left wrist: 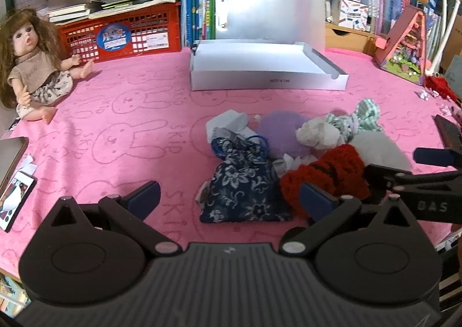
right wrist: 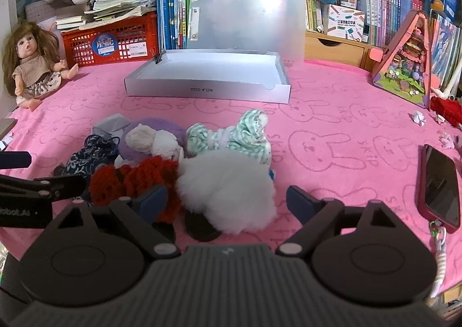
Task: Organize objects
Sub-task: 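Reach the left tool toward the navy floral pouch while the right tool approaches the white fluffy plush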
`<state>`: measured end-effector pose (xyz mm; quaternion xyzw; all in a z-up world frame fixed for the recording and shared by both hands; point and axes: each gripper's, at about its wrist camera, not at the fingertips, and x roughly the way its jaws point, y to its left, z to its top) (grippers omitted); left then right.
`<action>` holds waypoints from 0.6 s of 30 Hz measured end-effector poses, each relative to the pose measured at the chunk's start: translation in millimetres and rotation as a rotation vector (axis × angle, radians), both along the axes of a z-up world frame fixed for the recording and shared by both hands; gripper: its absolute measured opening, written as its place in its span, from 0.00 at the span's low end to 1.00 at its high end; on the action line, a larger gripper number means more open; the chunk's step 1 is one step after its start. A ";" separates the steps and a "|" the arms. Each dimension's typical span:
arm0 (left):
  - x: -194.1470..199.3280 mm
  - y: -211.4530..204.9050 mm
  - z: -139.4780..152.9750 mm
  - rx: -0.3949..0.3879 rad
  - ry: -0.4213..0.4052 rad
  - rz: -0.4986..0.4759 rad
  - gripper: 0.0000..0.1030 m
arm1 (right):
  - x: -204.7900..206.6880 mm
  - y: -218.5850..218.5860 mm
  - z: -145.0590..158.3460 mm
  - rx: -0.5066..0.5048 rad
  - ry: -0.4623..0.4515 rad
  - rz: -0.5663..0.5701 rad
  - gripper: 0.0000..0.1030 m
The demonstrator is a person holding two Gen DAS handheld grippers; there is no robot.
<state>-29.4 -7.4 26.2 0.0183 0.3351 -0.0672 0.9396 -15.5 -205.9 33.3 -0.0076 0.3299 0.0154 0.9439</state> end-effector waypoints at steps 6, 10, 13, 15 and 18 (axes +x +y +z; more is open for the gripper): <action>-0.3 5.5 0.6 -0.036 -0.005 -0.030 0.87 | 4.8 -5.9 -1.6 0.012 0.012 -0.014 0.81; 3.8 10.7 0.6 -0.043 -0.004 -0.016 0.74 | 6.0 -17.3 0.3 0.044 0.015 -0.045 0.80; 7.7 12.8 -0.5 -0.042 0.002 -0.013 0.60 | 8.6 -21.0 -0.7 0.031 0.023 -0.063 0.78; 10.7 12.3 -2.6 -0.033 0.006 -0.016 0.56 | 10.9 -20.5 -3.2 0.014 0.029 -0.068 0.78; 14.2 11.1 -5.6 -0.030 0.009 -0.026 0.55 | 14.9 -20.7 -6.0 0.022 0.033 -0.062 0.78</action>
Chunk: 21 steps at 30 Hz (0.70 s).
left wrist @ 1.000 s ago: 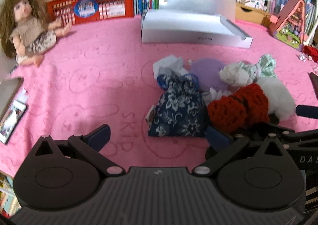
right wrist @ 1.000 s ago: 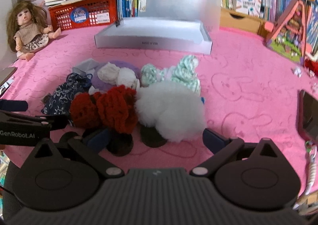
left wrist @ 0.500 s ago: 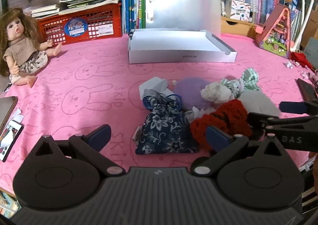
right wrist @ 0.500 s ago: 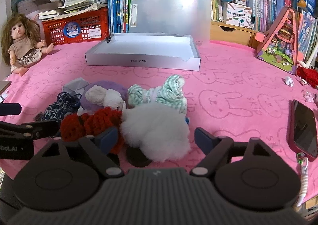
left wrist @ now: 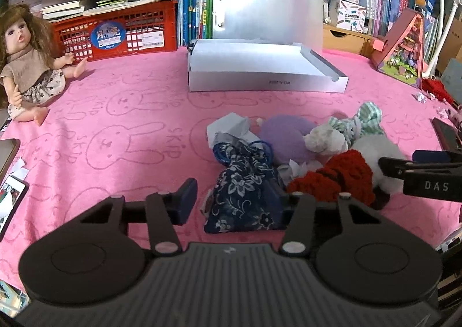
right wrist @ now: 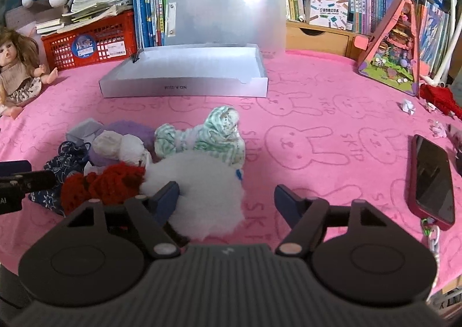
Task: Organize objects
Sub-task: 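Reach the left tool toward the navy floral pouch while the right tool approaches the white fluffy plush, then close the left tool on the navy floral pouch while the right tool grasps the white fluffy plush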
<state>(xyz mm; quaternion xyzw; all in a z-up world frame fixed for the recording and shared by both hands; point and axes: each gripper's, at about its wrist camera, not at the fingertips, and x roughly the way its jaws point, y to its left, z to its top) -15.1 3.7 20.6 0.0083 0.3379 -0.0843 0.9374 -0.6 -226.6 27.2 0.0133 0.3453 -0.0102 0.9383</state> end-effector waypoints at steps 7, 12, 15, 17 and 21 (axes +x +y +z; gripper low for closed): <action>9.4 -7.6 -7.9 -0.018 0.006 -0.014 0.56 | 7.3 0.5 -4.8 0.030 0.009 0.037 0.81; 12.7 -11.0 -14.4 -0.015 0.006 -0.021 0.60 | 14.0 0.6 -9.1 0.077 0.023 0.064 0.83; 12.9 -9.4 -15.0 -0.024 0.007 -0.022 0.60 | 19.8 0.2 -14.7 0.130 0.051 0.089 0.84; 12.7 -8.3 -15.5 -0.031 0.009 -0.023 0.59 | 21.4 5.3 -17.5 0.119 0.052 0.099 0.87; 12.1 -9.7 -17.6 -0.027 -0.002 -0.020 0.60 | 21.6 21.8 -20.8 0.029 0.036 0.112 0.87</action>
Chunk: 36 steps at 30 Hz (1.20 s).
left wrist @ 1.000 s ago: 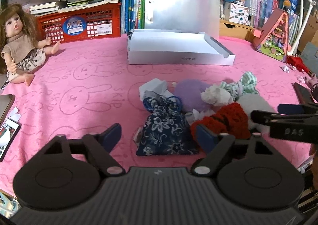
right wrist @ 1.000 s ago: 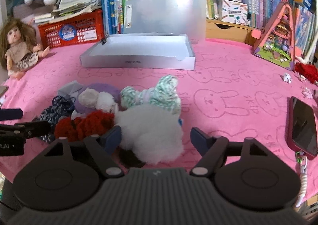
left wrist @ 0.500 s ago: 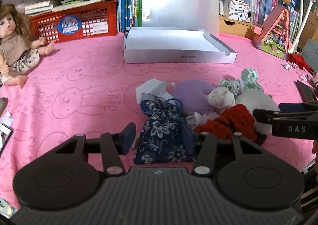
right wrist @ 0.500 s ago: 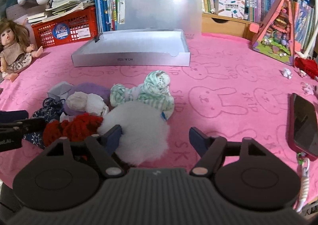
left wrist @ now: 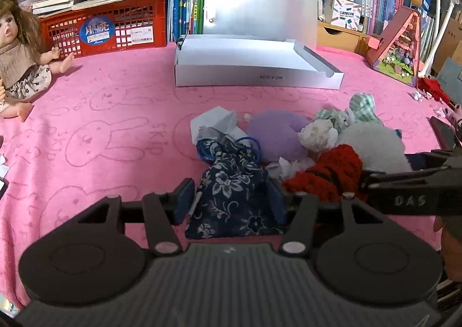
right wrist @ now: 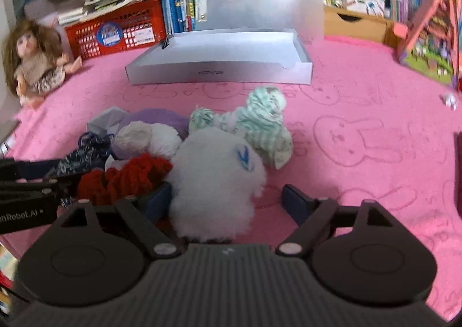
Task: Organize objects
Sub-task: 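Close the left tool on the navy floral pouch while the right tool grasps the white fluffy plush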
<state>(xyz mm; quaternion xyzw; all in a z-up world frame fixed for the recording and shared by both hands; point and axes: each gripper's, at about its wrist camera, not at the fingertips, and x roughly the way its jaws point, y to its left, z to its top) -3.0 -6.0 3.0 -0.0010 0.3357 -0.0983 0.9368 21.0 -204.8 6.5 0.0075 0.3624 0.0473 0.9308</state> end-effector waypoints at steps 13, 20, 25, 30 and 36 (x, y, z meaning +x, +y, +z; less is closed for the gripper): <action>-7.7 14.5 0.4 -0.013 -0.004 0.007 0.59 | -7.0 -4.5 -10.9 -0.031 -0.039 -0.062 1.00; -5.2 4.9 -5.4 0.033 -0.029 -0.007 0.63 | -5.5 -4.0 -11.1 -0.039 -0.035 -0.063 1.00; 0.9 0.2 -12.5 0.033 -0.029 0.007 0.69 | -4.5 -3.5 -10.4 -0.039 -0.031 -0.064 1.00; 1.8 0.8 -17.1 0.054 -0.040 0.044 0.82 | -5.4 -3.5 -11.3 -0.041 -0.042 -0.068 1.00; -0.2 4.2 -13.5 0.021 -0.034 0.054 0.78 | -5.0 -5.7 -7.6 -0.021 -0.017 -0.066 1.00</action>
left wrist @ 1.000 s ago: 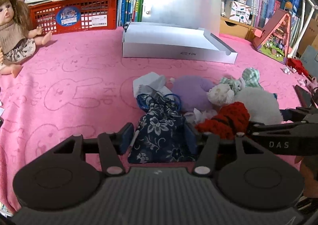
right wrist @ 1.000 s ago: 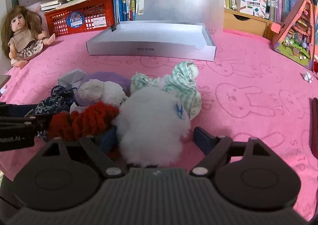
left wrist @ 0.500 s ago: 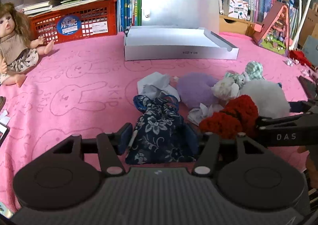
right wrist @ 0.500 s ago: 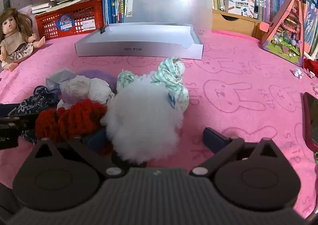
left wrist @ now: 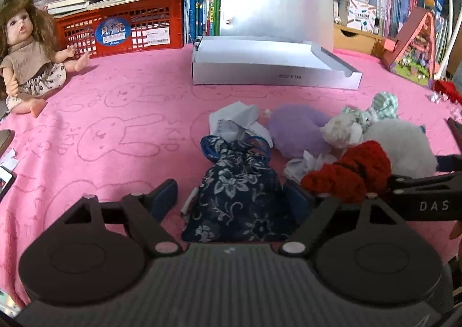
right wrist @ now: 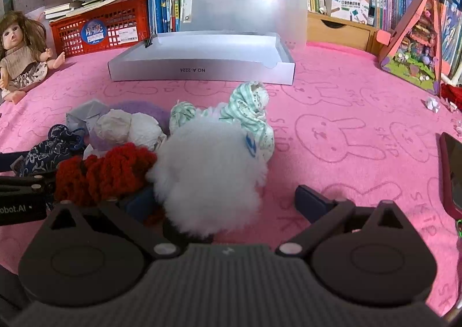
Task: Organize objects
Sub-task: 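Close the left tool on the navy floral pouch while the right tool grasps the white fluffy plush, then lift and carry the pouch and plush into the white box with both tools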
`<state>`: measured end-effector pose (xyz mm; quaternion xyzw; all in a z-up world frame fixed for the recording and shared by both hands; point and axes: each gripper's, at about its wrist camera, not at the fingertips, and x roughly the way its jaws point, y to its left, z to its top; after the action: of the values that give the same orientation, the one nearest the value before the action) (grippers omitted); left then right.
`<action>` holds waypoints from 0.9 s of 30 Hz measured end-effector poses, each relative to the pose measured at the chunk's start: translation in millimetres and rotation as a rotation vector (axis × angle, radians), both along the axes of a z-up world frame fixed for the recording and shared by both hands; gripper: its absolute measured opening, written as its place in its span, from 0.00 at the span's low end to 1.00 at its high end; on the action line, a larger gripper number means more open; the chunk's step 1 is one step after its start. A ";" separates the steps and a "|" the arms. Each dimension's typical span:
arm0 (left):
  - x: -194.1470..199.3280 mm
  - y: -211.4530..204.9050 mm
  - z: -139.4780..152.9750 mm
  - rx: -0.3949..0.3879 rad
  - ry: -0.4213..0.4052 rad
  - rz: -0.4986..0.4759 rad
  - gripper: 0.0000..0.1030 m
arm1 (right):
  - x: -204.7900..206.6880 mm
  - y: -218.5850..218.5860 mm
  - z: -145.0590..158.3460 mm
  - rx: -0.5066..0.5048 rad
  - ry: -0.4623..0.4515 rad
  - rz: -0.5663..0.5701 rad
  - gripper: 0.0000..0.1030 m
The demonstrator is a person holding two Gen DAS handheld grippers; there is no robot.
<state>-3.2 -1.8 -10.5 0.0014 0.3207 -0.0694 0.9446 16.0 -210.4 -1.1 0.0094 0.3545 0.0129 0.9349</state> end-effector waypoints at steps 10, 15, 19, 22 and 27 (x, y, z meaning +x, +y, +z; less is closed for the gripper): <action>-10.1 -2.2 12.1 0.003 -0.024 -0.037 0.55 | -24.7 0.4 17.7 0.005 -0.082 0.043 0.77; -12.5 1.4 17.8 -0.006 -0.027 -0.032 0.52 | -22.8 -2.2 23.9 0.034 -0.065 0.029 0.50; -9.4 0.9 14.9 0.009 -0.022 -0.028 0.52 | -21.6 1.8 21.0 0.004 -0.072 0.046 0.56; -5.6 0.0 8.9 -0.009 -0.012 -0.019 0.53 | -19.4 7.6 16.9 -0.012 -0.080 0.070 0.58; -5.3 -0.6 12.1 -0.009 -0.017 -0.026 0.47 | -16.7 13.5 18.1 0.005 -0.069 0.089 0.47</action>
<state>-8.5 -2.4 1.6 0.0019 0.3123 -0.0828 0.9464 -0.7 -197.0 17.0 -0.0046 0.3223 0.0558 0.9450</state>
